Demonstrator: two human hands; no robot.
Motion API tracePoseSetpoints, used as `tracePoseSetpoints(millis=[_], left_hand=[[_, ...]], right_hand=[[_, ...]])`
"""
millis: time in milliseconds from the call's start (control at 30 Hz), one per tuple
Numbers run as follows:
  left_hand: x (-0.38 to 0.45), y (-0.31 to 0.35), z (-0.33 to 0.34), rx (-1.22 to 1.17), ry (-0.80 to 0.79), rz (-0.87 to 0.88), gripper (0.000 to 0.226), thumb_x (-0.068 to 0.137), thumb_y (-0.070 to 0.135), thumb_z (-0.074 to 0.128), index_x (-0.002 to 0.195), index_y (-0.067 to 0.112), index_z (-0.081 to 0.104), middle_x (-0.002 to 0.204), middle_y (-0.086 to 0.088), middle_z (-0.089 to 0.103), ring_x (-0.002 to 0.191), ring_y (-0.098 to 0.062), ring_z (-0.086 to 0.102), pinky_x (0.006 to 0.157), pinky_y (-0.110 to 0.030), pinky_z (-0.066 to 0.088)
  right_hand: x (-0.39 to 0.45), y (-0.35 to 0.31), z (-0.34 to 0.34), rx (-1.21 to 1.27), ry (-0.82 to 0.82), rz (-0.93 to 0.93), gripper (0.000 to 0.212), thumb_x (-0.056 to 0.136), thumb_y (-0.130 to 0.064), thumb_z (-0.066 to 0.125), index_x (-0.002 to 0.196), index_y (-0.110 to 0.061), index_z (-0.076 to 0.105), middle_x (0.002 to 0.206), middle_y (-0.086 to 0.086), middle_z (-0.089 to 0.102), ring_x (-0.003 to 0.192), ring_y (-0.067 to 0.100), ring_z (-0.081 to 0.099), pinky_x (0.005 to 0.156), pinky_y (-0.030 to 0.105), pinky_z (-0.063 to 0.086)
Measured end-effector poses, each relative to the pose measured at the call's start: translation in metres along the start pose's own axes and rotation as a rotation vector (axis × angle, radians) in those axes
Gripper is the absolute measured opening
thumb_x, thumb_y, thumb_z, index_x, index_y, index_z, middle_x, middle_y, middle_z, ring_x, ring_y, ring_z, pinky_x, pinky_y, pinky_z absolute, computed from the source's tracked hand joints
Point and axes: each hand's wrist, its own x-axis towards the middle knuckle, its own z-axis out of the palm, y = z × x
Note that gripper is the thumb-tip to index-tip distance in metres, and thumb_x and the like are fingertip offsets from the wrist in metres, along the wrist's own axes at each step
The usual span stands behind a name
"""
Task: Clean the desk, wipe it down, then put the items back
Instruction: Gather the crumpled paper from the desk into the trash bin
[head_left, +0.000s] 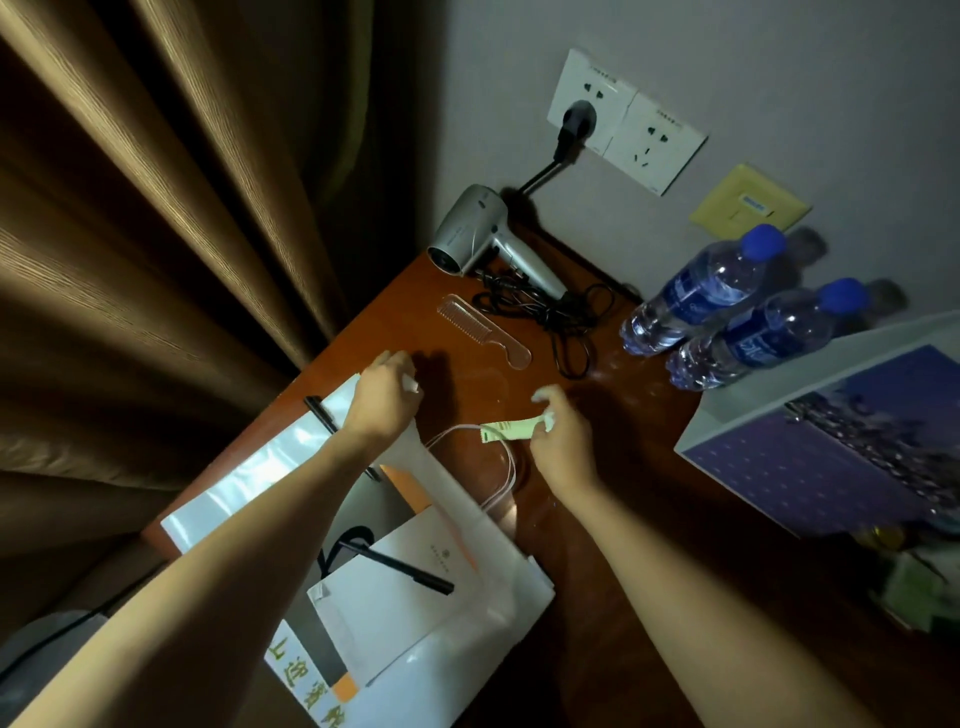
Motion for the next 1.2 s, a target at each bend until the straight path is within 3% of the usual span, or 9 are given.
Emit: tracePoseSetpoints(millis=[167, 267, 367, 467, 600, 733, 900, 1100, 1200], left_hand=[[-0.017, 0.012, 0.007, -0.083, -0.024, 0.07, 0.022, 0.087, -0.001, 0.054, 0.109, 0.005, 0.054, 0.113, -0.013, 0.055, 0.099, -0.024, 0.051, 0.074, -0.023, 0.036], [-0.027, 0.018, 0.016, -0.086, -0.044, 0.086, 0.026, 0.091, 0.003, 0.052, 0.116, 0.006, 0.055, 0.118, -0.013, 0.056, 0.107, -0.027, 0.053, 0.08, -0.024, 0.037], [-0.039, 0.024, 0.027, -0.061, -0.079, 0.1, 0.024, 0.089, 0.003, 0.055, 0.113, 0.005, 0.057, 0.114, -0.015, 0.057, 0.106, -0.031, 0.054, 0.082, -0.029, 0.039], [-0.055, 0.032, 0.036, -0.034, -0.106, 0.133, 0.021, 0.088, 0.003, 0.055, 0.109, 0.002, 0.059, 0.112, -0.016, 0.058, 0.104, -0.032, 0.054, 0.08, -0.027, 0.037], [-0.082, 0.048, 0.047, -0.032, -0.183, 0.19, 0.024, 0.086, 0.001, 0.056, 0.108, 0.003, 0.063, 0.114, -0.016, 0.06, 0.105, -0.032, 0.055, 0.082, -0.027, 0.038], [-0.113, 0.075, 0.06, -0.029, -0.238, 0.293, 0.024, 0.086, 0.004, 0.057, 0.109, 0.001, 0.062, 0.109, -0.018, 0.062, 0.101, -0.035, 0.057, 0.08, -0.031, 0.04], [-0.171, 0.131, 0.092, -0.005, -0.318, 0.474, 0.018, 0.083, 0.003, 0.06, 0.1, -0.001, 0.063, 0.105, -0.016, 0.062, 0.1, -0.033, 0.058, 0.069, -0.022, 0.03], [-0.297, 0.199, 0.158, 0.02, -0.47, 0.743, 0.012, 0.083, 0.006, 0.06, 0.095, 0.008, 0.064, 0.1, -0.007, 0.063, 0.09, -0.019, 0.057, 0.072, -0.018, 0.032], [-0.376, 0.237, 0.196, 0.049, -0.571, 0.885, 0.009, 0.085, 0.008, 0.061, 0.094, 0.008, 0.063, 0.101, -0.006, 0.062, 0.09, -0.016, 0.054, 0.074, -0.019, 0.032]], right_hand=[[-0.027, 0.024, -0.011, -0.086, 0.035, -0.045, 0.006, 0.089, -0.01, 0.056, 0.086, -0.005, 0.058, 0.093, 0.01, 0.055, 0.082, 0.027, 0.054, 0.067, 0.03, 0.037], [-0.047, 0.035, -0.015, -0.115, 0.05, 0.021, 0.029, 0.083, -0.025, 0.07, 0.077, -0.009, 0.047, 0.081, 0.007, 0.049, 0.072, 0.02, 0.045, 0.066, 0.035, 0.036], [-0.071, 0.05, -0.014, -0.18, -0.002, 0.044, 0.017, 0.084, -0.013, 0.067, 0.083, -0.002, 0.053, 0.093, 0.012, 0.054, 0.082, 0.024, 0.053, 0.069, 0.029, 0.039], [-0.094, 0.065, -0.015, -0.177, 0.055, 0.04, 0.017, 0.085, 0.0, 0.055, 0.075, -0.012, 0.046, 0.089, 0.011, 0.055, 0.077, 0.023, 0.053, 0.065, 0.027, 0.035], [-0.119, 0.084, -0.015, -0.126, 0.054, 0.191, 0.021, 0.085, -0.011, 0.058, 0.089, -0.029, 0.047, 0.085, -0.002, 0.059, 0.078, 0.015, 0.058, 0.071, 0.032, 0.051], [-0.149, 0.101, -0.031, -0.061, 0.132, 0.271, 0.037, 0.083, -0.017, 0.06, 0.08, -0.044, 0.034, 0.081, -0.009, 0.056, 0.075, 0.011, 0.059, 0.066, 0.035, 0.056], [-0.221, 0.129, -0.078, 0.217, 0.252, 0.312, 0.033, 0.081, 0.009, 0.053, 0.098, -0.02, 0.054, 0.087, 0.0, 0.057, 0.078, 0.015, 0.055, 0.056, 0.015, 0.037], [-0.368, 0.203, -0.13, 0.343, 0.509, 0.417, 0.023, 0.09, -0.007, 0.054, 0.113, -0.008, 0.053, 0.09, 0.008, 0.056, 0.058, 0.008, 0.049, 0.043, 0.009, 0.035], [-0.448, 0.244, -0.149, 0.376, 0.663, 0.518, 0.023, 0.089, -0.022, 0.064, 0.103, -0.012, 0.05, 0.089, 0.005, 0.055, 0.065, 0.012, 0.049, 0.044, 0.008, 0.036]])
